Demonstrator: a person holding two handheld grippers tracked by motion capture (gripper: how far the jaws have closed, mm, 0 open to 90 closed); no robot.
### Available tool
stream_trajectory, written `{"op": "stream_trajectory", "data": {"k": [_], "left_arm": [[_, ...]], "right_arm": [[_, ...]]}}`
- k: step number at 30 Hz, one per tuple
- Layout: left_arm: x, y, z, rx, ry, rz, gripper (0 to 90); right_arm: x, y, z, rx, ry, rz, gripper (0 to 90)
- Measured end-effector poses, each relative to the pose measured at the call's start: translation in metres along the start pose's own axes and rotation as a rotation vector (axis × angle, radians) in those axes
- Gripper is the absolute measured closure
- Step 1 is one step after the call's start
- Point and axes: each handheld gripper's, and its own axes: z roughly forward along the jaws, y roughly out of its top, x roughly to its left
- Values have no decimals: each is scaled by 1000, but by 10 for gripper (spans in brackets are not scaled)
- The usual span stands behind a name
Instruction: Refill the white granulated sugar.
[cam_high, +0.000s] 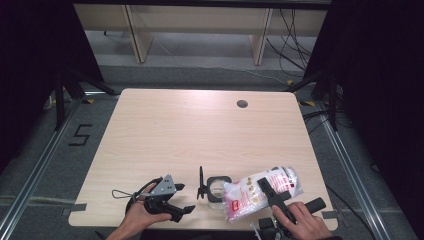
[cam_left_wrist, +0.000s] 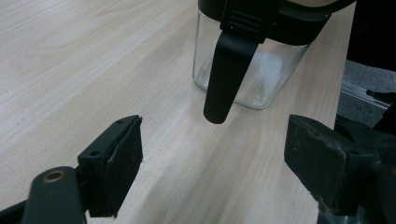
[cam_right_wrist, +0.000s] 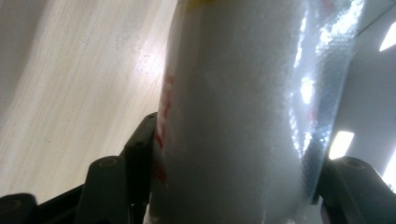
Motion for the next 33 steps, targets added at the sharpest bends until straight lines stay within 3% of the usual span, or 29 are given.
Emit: {"op": "stream_trajectory", "data": {"k": [4,7,9,17,18,20,22,25,26,27,30,31,33], "left_arm": [[0,0,0,8,3,5,191],[2,0,-2,24,8,28,191],[0,0,0,3,9,5,191],[0,0,0,1,3,5,191],[2,0,-2,21,9,26,191],[2,0,-2,23,8,28,191],[-1,0,0,10,-1,-19,191],[0,0,0,7,5,11,191],[-1,-1,0,12,20,-5,191],[0,0,0,8,14,10,192],[0,0,0,6,11,7,191],[-2,-1,0,4,12,-20,191],[0,-1,-1,21,19,7,192]], "right_arm": [[1,0,-1,6,2,17,412],[-2,1,0,-6,-2,-23,413],[-2,2,1,2,1,-41,414],[-3,3,0,1,6,-31,416],[-3,3,0,-1,6,-25,416],[-3,4,0,-1,9,-37,417],[-4,3,0,-4,6,-61,417],[-4,3,0,-1,4,-59,418],[-3,2,-1,8,9,-44,417],[-4,2,-1,14,10,-48,418],[-5,2,-2,11,7,-56,418],[-5,2,-2,11,7,-56,418],[-6,3,-2,1,2,-63,418]]}}
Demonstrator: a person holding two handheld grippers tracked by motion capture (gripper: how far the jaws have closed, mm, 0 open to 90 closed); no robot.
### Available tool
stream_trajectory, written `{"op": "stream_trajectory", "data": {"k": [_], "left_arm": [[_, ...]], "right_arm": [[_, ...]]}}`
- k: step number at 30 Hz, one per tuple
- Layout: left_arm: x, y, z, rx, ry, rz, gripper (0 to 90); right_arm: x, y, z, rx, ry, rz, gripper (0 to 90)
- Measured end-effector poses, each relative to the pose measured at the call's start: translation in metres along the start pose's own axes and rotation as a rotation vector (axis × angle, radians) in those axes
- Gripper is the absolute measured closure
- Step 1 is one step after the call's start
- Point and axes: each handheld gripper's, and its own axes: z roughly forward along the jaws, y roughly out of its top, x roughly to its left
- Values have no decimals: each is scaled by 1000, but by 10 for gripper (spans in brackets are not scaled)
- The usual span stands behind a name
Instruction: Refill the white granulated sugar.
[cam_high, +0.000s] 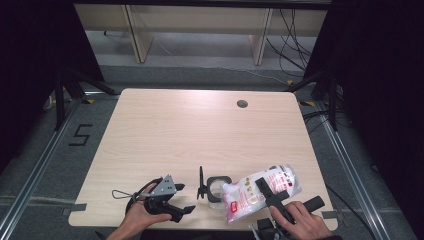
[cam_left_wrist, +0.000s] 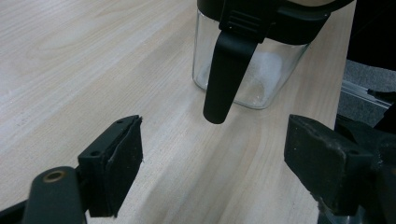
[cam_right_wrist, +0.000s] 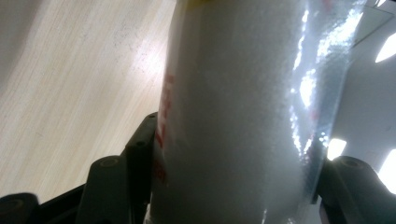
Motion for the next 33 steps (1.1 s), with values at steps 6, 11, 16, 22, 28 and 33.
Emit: {"op": "stream_trajectory", "data": {"k": [6,11,16,22,28,33], "left_arm": [[0,0,0,-11,-9,1,192],[-2,0,1,-17,-3,-23,192],[-3,-1,2,-27,-9,-37,192],[-2,0,1,-14,-4,-21,192],[0,0,0,-13,-5,8,191],[0,0,1,-19,-8,0,192]], "right_arm": [[0,0,-2,15,5,8,419],[-1,1,-3,8,4,-15,420],[1,1,-3,19,7,4,420],[2,2,-3,25,7,12,421],[0,2,-2,11,6,-25,422],[0,1,-3,24,5,-4,423]]}}
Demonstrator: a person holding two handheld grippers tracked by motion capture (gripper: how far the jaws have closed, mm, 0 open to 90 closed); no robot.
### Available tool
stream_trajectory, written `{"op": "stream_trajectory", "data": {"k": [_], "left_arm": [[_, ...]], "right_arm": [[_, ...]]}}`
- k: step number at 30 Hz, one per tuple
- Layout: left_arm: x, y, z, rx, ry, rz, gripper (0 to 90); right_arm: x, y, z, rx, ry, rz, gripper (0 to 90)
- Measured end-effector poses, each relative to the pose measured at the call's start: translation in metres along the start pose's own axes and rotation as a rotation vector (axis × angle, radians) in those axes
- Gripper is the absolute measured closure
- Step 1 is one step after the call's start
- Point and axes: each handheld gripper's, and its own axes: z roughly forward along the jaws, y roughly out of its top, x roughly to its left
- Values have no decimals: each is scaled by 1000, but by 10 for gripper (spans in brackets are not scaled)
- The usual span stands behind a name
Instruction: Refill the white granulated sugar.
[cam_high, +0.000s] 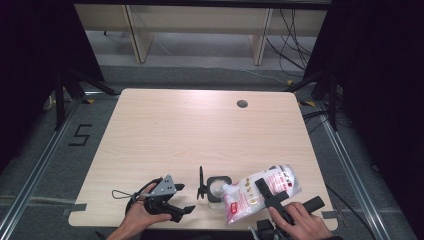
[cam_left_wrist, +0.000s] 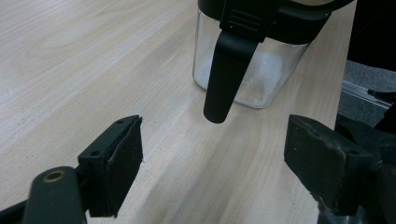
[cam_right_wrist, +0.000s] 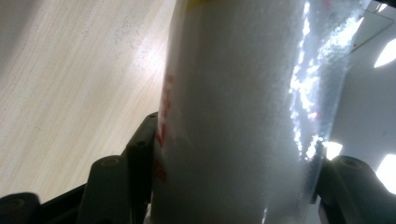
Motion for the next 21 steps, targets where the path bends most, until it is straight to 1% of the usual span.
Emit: {"op": "stream_trajectory", "data": {"k": [1,2,3,6,7,8,9,10,11,12,13,14,17,18,19,20,21], "left_arm": [[0,0,0,0,0,0,192],[0,0,0,-3,-5,0,192],[-1,0,1,-10,-6,-9,192],[0,0,0,-1,-4,0,192],[0,0,0,-10,-6,-10,192],[0,0,1,-10,-6,-9,192],[0,0,0,1,-2,3,192],[0,0,0,5,2,5,192],[0,0,0,2,-1,2,192],[-1,0,0,-4,-6,-21,191],[-1,0,0,-4,-6,-21,192],[0,0,0,1,1,-1,192],[0,0,0,-2,-5,-3,192],[1,0,-1,14,-2,10,192],[1,0,-1,13,-3,7,192],[1,0,-1,10,1,7,192],[1,0,-1,10,1,7,192]], "right_arm": [[0,0,0,3,-4,2,423],[-2,0,1,-6,-8,-19,424],[-2,0,0,-5,-4,-15,424],[-2,0,0,-1,-6,-14,424],[-1,0,0,-1,-13,-18,425],[0,0,-1,16,-3,-4,425],[0,0,-1,16,-3,-4,425],[0,0,-1,14,0,-2,425],[0,0,-1,13,1,-3,425],[1,1,0,-5,-14,-10,426],[1,1,0,-5,-14,-10,426],[0,1,0,1,1,-13,427],[0,1,0,0,1,-11,428],[0,1,0,0,1,-11,428],[0,0,0,2,4,2,428],[-2,-1,1,-10,2,-18,429],[-2,-1,1,-10,2,-18,429]]}}
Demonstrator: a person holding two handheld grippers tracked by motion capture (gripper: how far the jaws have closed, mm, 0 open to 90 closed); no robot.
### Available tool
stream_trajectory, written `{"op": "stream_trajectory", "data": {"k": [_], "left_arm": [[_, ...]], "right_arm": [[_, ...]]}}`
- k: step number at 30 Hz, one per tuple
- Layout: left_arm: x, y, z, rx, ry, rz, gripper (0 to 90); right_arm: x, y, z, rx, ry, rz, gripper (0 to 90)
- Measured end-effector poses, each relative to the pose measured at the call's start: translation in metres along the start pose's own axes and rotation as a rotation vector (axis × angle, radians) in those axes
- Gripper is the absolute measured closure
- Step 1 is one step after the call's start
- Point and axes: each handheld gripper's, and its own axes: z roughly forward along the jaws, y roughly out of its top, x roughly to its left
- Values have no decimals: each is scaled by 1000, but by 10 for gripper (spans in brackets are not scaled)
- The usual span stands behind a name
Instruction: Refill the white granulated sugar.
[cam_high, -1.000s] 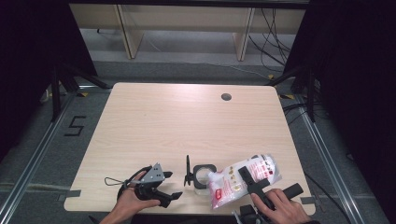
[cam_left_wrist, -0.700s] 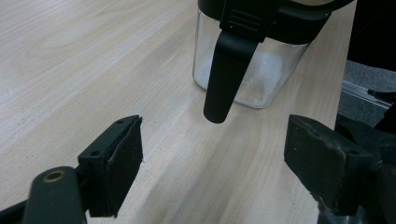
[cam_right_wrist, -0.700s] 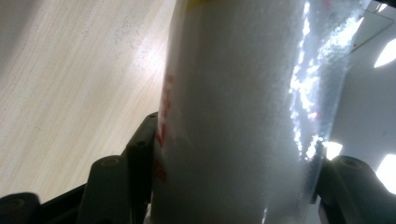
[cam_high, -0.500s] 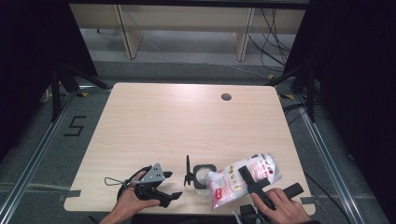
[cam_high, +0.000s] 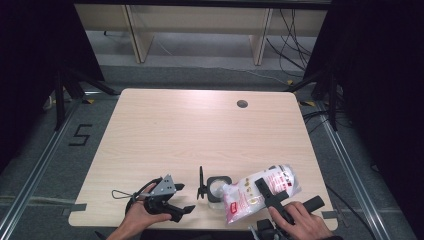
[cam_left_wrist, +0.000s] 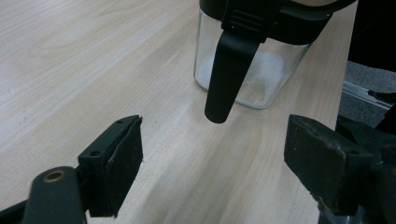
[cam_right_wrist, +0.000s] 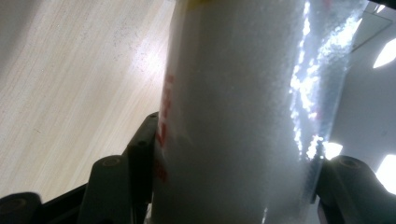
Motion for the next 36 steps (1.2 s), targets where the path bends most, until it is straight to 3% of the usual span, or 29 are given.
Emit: {"op": "stream_trajectory", "data": {"k": [2,3,4,10,14,15,16,19,20,22,24,36], "left_arm": [[0,0,0,8,-9,2,192],[-1,0,1,-12,-6,-10,192],[0,0,0,5,-9,-1,192],[0,0,0,6,-3,4,192],[1,0,-1,12,-2,12,193],[-2,0,1,-15,-8,-17,193],[0,0,0,7,-2,7,193],[1,0,-1,13,-4,9,193],[-2,0,1,-14,-8,-17,193],[1,0,-1,14,-1,14,193],[-1,0,0,-8,-7,-9,193],[-1,0,1,-14,-6,-16,193]], "right_arm": [[0,-1,1,-1,-3,-5,429],[0,-1,1,-1,-3,-5,429],[3,-1,0,3,0,34,430],[0,-3,0,-5,0,17,431],[1,-4,0,-6,-5,36,432],[1,-4,0,-2,-5,24,432],[1,-4,-1,0,-5,25,432],[2,-5,-1,-4,-10,44,433],[1,-5,-1,-7,-8,37,433],[1,-5,-1,-13,-10,47,434],[1,-6,-2,-12,-11,53,434],[-1,-6,-3,-18,-19,31,435]]}}
